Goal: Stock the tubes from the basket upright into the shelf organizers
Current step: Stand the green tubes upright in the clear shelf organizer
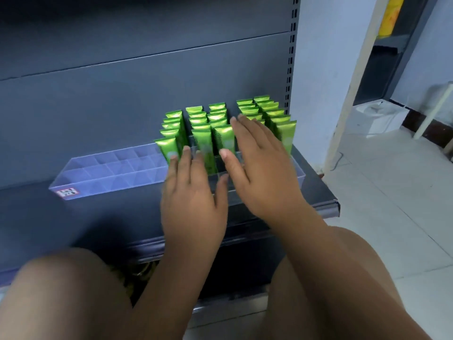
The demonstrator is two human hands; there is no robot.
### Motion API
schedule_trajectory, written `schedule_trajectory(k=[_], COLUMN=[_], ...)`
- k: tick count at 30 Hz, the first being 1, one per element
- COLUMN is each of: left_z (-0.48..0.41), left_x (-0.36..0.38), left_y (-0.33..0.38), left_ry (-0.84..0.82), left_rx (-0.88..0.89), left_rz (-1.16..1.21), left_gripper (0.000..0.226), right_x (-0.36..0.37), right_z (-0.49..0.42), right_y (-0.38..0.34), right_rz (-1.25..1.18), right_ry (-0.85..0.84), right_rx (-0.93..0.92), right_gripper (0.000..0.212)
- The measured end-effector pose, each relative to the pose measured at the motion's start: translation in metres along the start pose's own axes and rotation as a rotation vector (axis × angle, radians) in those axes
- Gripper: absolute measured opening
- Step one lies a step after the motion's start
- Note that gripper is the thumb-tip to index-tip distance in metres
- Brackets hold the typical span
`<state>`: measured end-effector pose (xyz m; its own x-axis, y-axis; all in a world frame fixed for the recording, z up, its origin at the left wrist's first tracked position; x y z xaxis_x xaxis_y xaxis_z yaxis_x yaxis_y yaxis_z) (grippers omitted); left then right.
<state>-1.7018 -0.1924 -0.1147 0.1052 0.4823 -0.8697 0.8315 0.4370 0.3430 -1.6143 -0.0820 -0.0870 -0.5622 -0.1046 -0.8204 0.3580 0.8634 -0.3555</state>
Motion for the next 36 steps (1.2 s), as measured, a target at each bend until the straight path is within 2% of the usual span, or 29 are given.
schedule_trajectory(k=[5, 11, 16, 20, 25, 28, 31, 36], left_z=[0.074, 0.189, 0.307, 0.390, 0.465, 0.496, 0.520, 0.542], left_x=[-0.075, -0.163, -0.197, -0.210, -0.200, -0.172, -0.139, -0.076], left_y=[-0.110, -0.233, -0.315, -0.359, -0.411, -0.450, -0.488, -0.545], left_ry=[0.131, 0.202, 0.150, 0.119, 0.090, 0.065, 0.031, -0.027], left_rx=[-0.262, -0.585, -0.901, -1.133, -1.300, -1.354, -1.425, -1.545], left_rz=[-0.118, -0.271, -0.326, -0.331, -0.280, -0.161, -0.022, 0.232], left_gripper=[0.070, 0.073, 0.074, 0.064, 0.076, 0.073, 0.069, 0.060], right_x=[0.047, 0.116, 0.187, 0.253, 0.332, 0.387, 0.440, 0.511], right_z=[0.004, 0.024, 0.077, 0.132, 0.170, 0.176, 0.178, 0.186], right_y=[-0.113, -0.296, -0.447, -0.529, -0.562, -0.549, -0.540, -0.552], right_rz=[-0.077, -0.167, -0.292, -0.347, -0.251, -0.124, -0.021, -0.027], right_ry=[-0.193, -0.388, -0.517, -0.740, -0.986, -1.154, -1.250, -1.416], right_rx=[-0.141, -0.451, -0.669, -0.768, -0.853, -0.789, -0.694, -0.591], right_gripper=[0.068, 0.075, 0.069, 0.058, 0.048, 0.041, 0.038, 0.029])
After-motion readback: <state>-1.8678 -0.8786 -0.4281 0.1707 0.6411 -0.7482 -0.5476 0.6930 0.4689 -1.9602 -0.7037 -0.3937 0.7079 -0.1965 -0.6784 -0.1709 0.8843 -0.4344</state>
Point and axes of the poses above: each hand's wrist, its own z-axis away from the middle knuckle, its own x-axis out of the palm, y = z × x, the point moved 8 cm from there along -z, towards the middle knuckle, and after that the axes turned 15 degrees about -y, right-handed, at the moved point
